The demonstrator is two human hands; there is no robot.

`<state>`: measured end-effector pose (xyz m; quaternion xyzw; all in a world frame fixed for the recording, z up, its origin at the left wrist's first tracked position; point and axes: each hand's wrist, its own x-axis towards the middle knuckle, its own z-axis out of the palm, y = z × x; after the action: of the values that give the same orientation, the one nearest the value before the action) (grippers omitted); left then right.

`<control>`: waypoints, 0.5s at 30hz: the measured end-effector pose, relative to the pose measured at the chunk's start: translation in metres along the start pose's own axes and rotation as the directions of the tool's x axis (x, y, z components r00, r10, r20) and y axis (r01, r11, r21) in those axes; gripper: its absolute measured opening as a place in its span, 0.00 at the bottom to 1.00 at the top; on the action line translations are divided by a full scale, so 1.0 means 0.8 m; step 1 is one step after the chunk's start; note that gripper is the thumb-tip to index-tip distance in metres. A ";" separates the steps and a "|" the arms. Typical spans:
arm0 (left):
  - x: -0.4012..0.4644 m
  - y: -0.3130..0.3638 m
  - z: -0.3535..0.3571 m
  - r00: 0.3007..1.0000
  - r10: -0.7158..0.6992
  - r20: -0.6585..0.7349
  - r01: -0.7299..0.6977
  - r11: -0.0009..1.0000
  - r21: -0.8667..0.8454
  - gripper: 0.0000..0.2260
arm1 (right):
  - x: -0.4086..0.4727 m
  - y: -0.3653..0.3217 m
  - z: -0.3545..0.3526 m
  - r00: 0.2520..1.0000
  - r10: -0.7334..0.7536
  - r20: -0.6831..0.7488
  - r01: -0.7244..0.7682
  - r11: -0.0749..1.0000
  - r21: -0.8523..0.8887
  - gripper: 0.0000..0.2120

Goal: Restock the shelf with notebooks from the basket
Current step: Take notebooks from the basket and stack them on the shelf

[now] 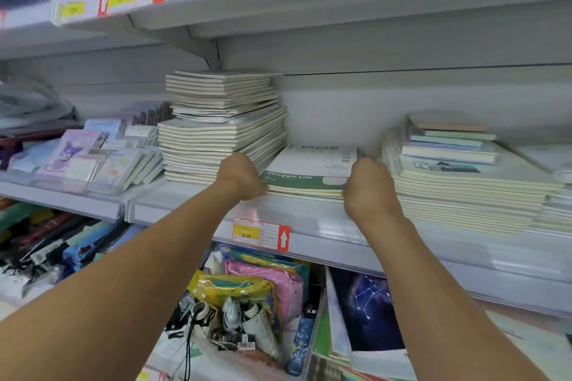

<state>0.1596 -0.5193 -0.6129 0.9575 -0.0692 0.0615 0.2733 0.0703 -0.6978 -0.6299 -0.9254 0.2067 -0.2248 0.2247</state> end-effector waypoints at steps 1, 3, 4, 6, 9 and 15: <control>0.000 -0.001 0.002 0.999 -0.008 -0.039 0.008 1.000 -0.008 0.09 | -0.002 0.000 0.001 1.000 -0.006 -0.026 0.006 1.000 -0.010 0.16; 0.002 -0.005 0.006 0.998 -0.030 -0.060 0.026 0.997 -0.068 0.07 | -0.009 0.001 -0.001 0.999 -0.013 -0.029 0.013 1.000 -0.012 0.15; 0.001 -0.007 0.006 0.998 -0.025 -0.058 0.020 0.996 -0.089 0.07 | -0.012 0.000 -0.004 0.999 -0.026 -0.034 0.026 1.000 -0.008 0.13; -0.004 -0.017 0.001 0.999 0.014 -0.029 -0.018 0.993 -0.116 0.07 | -0.022 -0.008 -0.013 0.990 -0.089 -0.109 0.088 0.996 -0.013 0.08; -0.041 -0.043 -0.022 0.987 0.147 -0.061 -0.158 0.959 -0.237 0.22 | -0.045 -0.041 -0.022 0.920 -0.253 -0.299 0.284 0.957 0.064 0.05; -0.183 -0.163 -0.078 0.976 0.218 0.009 -0.217 0.974 -0.062 0.06 | -0.136 -0.101 0.078 0.763 -0.646 0.016 0.589 0.705 0.396 0.16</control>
<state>0.0323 -0.3617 -0.6500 0.9359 -0.1775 0.0813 0.2932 0.0360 -0.5595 -0.6737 -0.8959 -0.1798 -0.2495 0.3205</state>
